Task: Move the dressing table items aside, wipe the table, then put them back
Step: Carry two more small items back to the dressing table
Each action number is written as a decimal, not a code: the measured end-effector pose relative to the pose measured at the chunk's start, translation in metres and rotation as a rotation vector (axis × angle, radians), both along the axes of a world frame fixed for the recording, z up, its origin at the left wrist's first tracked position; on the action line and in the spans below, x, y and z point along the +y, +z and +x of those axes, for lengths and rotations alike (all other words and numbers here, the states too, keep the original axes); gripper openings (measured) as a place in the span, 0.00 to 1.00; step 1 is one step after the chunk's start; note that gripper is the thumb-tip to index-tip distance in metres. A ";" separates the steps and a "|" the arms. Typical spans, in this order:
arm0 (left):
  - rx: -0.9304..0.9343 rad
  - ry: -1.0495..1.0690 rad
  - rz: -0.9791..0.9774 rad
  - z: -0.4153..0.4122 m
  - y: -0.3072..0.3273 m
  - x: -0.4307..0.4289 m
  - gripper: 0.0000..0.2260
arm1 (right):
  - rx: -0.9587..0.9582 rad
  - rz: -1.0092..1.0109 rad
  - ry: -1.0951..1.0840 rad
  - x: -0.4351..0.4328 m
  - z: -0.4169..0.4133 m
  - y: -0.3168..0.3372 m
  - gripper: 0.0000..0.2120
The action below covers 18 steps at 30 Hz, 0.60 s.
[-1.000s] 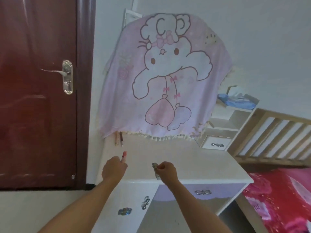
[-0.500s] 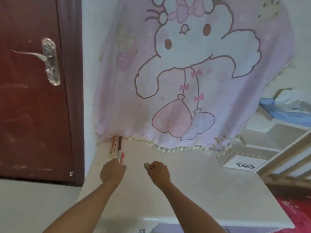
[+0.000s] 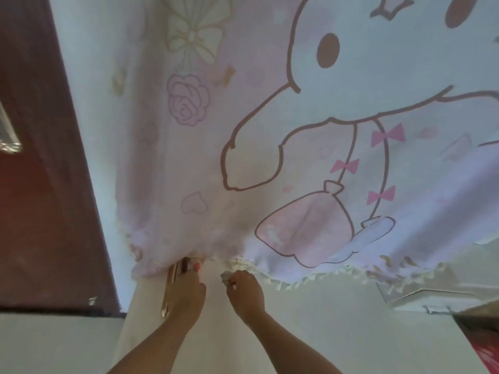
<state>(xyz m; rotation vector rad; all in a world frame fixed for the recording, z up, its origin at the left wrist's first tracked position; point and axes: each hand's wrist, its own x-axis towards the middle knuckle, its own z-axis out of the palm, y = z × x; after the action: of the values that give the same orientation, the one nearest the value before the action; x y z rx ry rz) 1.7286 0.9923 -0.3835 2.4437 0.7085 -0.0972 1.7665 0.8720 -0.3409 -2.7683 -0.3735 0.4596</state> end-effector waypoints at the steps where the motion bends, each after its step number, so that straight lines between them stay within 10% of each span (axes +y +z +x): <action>1: 0.004 0.006 0.004 0.002 -0.004 0.003 0.22 | 0.007 -0.004 0.011 0.005 0.004 -0.003 0.12; 18: -0.008 0.092 0.095 -0.010 0.028 0.011 0.16 | -0.061 -0.043 0.294 0.036 0.030 -0.019 0.14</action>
<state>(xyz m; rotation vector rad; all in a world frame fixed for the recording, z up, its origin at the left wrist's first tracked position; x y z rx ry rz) 1.7186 1.0033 -0.3554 2.4950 0.8385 -0.0175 1.7966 0.9077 -0.3595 -2.7834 -0.8012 0.4555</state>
